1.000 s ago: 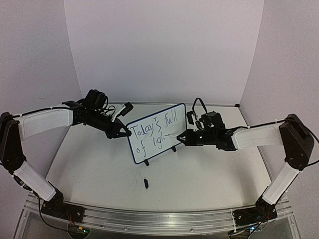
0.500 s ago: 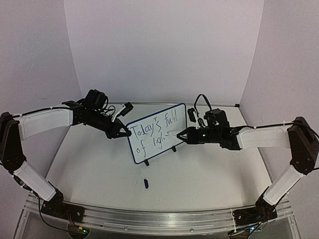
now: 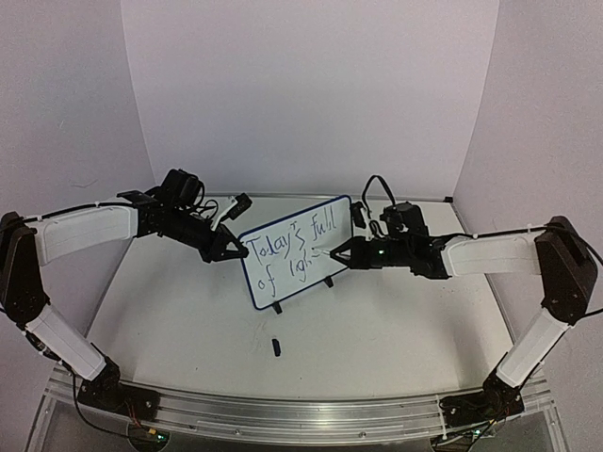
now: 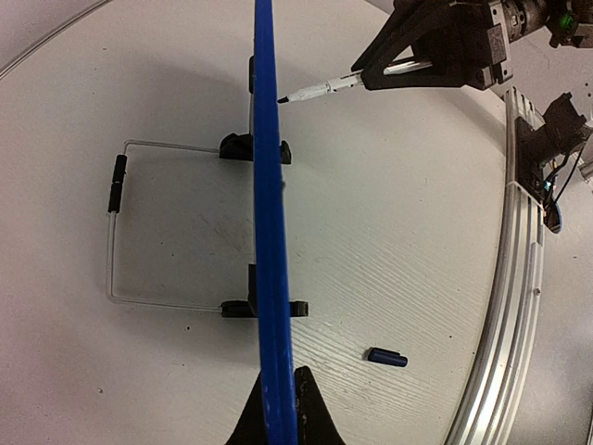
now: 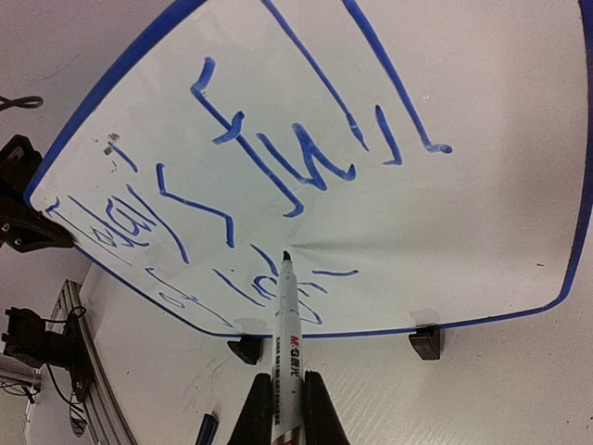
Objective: Write a sentence on the whiteboard
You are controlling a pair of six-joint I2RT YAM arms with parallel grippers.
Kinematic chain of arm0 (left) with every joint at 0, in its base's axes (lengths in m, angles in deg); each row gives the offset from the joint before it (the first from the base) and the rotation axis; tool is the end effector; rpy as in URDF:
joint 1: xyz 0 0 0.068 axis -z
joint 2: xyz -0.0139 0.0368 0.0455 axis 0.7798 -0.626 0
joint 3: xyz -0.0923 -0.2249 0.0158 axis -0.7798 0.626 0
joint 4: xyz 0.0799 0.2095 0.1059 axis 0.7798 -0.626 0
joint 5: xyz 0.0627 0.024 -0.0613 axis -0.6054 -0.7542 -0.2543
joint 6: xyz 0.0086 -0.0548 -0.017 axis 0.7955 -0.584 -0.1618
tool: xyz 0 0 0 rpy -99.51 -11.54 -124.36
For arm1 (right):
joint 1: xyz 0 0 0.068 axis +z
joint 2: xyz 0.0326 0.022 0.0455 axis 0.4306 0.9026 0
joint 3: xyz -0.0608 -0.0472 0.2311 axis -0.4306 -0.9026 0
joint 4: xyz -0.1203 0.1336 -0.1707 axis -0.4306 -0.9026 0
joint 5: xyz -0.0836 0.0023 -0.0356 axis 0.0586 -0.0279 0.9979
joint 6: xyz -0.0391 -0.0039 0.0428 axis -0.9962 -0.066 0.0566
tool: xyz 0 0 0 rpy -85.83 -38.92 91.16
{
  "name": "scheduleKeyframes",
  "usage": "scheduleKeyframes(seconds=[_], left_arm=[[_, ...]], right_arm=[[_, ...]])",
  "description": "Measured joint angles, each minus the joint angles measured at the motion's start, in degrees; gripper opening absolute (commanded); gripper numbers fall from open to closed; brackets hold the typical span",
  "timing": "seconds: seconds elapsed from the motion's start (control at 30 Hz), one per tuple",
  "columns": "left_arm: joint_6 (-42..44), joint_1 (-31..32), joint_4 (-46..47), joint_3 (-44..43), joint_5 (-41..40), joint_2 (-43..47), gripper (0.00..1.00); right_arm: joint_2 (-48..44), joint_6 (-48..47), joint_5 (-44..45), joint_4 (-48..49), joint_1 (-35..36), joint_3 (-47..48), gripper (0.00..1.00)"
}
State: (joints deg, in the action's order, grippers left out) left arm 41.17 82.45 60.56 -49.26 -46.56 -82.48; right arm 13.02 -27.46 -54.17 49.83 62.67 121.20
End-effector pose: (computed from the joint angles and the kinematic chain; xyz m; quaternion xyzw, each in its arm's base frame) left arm 0.2570 -0.1827 0.2378 0.4432 0.7822 -0.3183 0.3005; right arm 0.2707 0.2272 0.1934 -0.1992 0.8105 0.4259 0.3492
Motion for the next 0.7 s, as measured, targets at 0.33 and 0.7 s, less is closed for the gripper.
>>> scheduleKeyframes(seconds=[0.33, 0.7], left_arm=[[0.0, 0.0, 0.0, 0.0, 0.0, 0.0, 0.00], [-0.1, 0.0, 0.0, 0.0, 0.0, 0.0, 0.00]], right_arm=[[1.7, 0.0, 0.0, 0.0, -0.8, 0.0, 0.00], [2.8, 0.0, -0.2, 0.0, -0.8, -0.4, 0.00]])
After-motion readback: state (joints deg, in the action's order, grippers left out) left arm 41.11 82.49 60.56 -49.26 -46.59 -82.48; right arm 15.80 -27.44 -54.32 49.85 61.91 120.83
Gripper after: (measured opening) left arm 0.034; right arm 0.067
